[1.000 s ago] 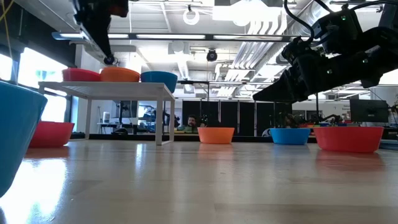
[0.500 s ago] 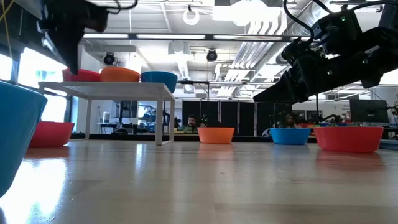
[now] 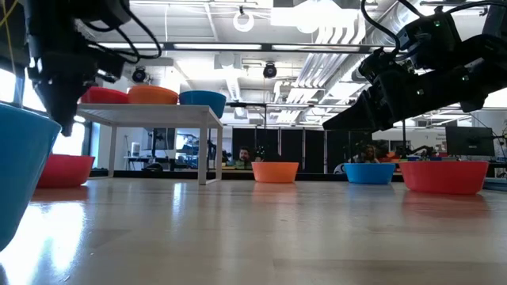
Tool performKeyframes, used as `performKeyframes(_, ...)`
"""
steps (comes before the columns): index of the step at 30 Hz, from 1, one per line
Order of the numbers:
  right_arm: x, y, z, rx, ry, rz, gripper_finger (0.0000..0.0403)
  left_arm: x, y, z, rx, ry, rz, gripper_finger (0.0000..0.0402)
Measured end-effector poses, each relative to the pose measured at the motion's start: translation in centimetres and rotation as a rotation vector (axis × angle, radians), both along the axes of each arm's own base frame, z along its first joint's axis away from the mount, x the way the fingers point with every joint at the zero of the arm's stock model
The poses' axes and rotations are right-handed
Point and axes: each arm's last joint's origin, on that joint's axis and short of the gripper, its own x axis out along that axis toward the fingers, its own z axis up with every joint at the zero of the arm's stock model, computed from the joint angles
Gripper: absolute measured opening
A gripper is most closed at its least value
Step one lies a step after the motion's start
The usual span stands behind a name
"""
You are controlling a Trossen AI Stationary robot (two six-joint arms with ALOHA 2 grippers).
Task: Pick & Place Mini bowls
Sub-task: Stack the red bowl on top of the other red bowls on the shelf
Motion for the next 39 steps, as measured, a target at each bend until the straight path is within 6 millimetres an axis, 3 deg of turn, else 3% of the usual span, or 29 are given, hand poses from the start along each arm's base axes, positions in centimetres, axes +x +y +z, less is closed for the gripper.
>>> performKeyframes(7, 0.0, 0.0, 0.0, 0.000, 0.000, 0.000, 0.0001, -0.3, 0.1, -0.8, 0.013, 0.020, -0.002, 0.0133)
performKeyframes(11, 0.0, 0.0, 0.0, 0.001, 0.000, 0.004, 0.0002, -0.6, 0.1, -1.8, 0.018, 0.044, -0.008, 0.0147)
performKeyframes(21, 0.0, 0.0, 0.0, 0.001, 0.000, 0.004, 0.0001, -0.4, 0.1, -5.0, 0.033, 0.163, -0.024, 0.0091)
performKeyframes(26, 0.0, 0.0, 0.0, 0.001, 0.000, 0.004, 0.0002, 0.2, -0.1, -5.3, 0.008, 0.160, -0.096, 0.0019)
performKeyframes(32, 0.0, 0.0, 0.0, 0.001, 0.000, 0.004, 0.0001, 2.2, -0.7, -2.9, -0.063, 0.041, -0.212, 0.0005)
performKeyframes(39, 0.0, 0.0, 0.0, 0.001, 0.000, 0.004, 0.0001, 5.5, -1.6, 3.9, -0.100, -0.198, -0.510, 0.0003)
